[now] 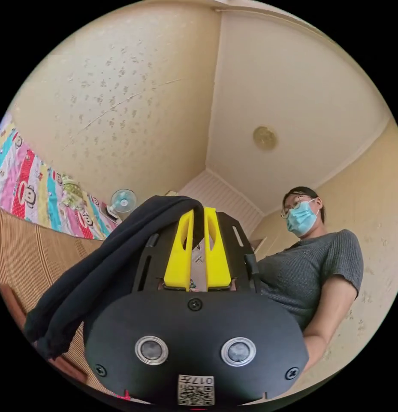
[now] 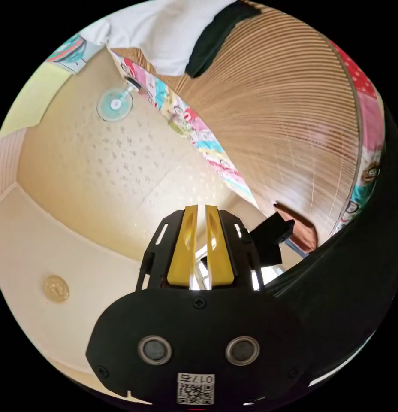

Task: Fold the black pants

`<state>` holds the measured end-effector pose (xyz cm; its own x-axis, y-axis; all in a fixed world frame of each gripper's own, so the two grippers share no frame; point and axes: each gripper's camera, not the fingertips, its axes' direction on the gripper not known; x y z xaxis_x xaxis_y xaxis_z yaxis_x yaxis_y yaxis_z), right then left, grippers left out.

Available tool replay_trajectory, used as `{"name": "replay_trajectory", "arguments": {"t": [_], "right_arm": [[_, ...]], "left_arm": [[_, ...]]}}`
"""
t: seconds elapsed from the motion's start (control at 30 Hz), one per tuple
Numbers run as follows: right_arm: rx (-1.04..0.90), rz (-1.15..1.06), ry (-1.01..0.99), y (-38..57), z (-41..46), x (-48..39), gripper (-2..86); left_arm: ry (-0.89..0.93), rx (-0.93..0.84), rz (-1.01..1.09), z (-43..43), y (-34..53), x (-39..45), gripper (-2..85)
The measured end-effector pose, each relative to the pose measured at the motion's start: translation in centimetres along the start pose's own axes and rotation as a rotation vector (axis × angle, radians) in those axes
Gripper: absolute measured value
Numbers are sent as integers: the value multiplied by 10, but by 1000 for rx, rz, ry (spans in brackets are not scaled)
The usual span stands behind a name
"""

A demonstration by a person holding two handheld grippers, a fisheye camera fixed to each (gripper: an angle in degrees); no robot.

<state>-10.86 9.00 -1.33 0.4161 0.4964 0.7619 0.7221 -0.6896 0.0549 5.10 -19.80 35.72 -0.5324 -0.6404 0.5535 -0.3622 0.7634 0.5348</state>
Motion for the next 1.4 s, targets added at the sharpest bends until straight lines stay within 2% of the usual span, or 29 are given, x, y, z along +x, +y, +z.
{"name": "replay_trajectory", "arguments": {"t": [0.23, 0.37, 0.43, 0.53, 0.57, 0.63, 0.7, 0.87, 0.93, 1.0, 1.07, 1.17, 1.23, 1.3, 1.4], "right_arm": [[-375, 33, 103, -10, 77, -15, 156], [-669, 32, 175, -9, 139, -16, 235], [-781, 42, 209, -8, 166, -11, 244], [-929, 102, 204, -10, 204, 9, 221], [-957, 78, 236, -13, 212, 10, 167], [-937, 17, 254, -20, 214, 3, 105], [-937, -31, 141, -25, 215, -12, 78], [-1029, -337, -3, -20, 233, -88, 42], [-1079, -455, -40, -10, 241, -119, 37], [-1108, -538, -158, -1, 246, -151, 35], [-1158, -572, -401, 7, 250, -192, 32], [-1209, -618, -591, 23, 256, -243, 30], [-1220, -675, -625, 36, 257, -270, 29], [-1234, -707, -658, 48, 258, -289, 29], [-1397, -744, -709, 73, 269, -307, 29]], "left_arm": [[268, -294, 237, 139, 38, 110, 49], [372, -506, 223, 232, 75, 137, 49], [402, -647, 184, 297, 118, 144, 49], [436, -778, 104, 362, 179, 138, 49], [437, -798, 88, 372, 190, 136, 49], [411, -837, 90, 395, 223, 141, 49], [406, -860, 101, 404, 237, 147, 49], [354, -1026, 214, 427, 257, 173, 51], [327, -1029, 206, 426, 255, 165, 56], [313, -1007, 145, 420, 251, 146, 76], [278, -971, 54, 408, 246, 119, 105], [113, -824, 17, 364, 228, 88, 102], [46, -668, -14, 320, 207, 69, 71], [34, -552, -68, 289, 192, 52, 87], [-2, -427, -168, 252, 172, 20, 147]]}}
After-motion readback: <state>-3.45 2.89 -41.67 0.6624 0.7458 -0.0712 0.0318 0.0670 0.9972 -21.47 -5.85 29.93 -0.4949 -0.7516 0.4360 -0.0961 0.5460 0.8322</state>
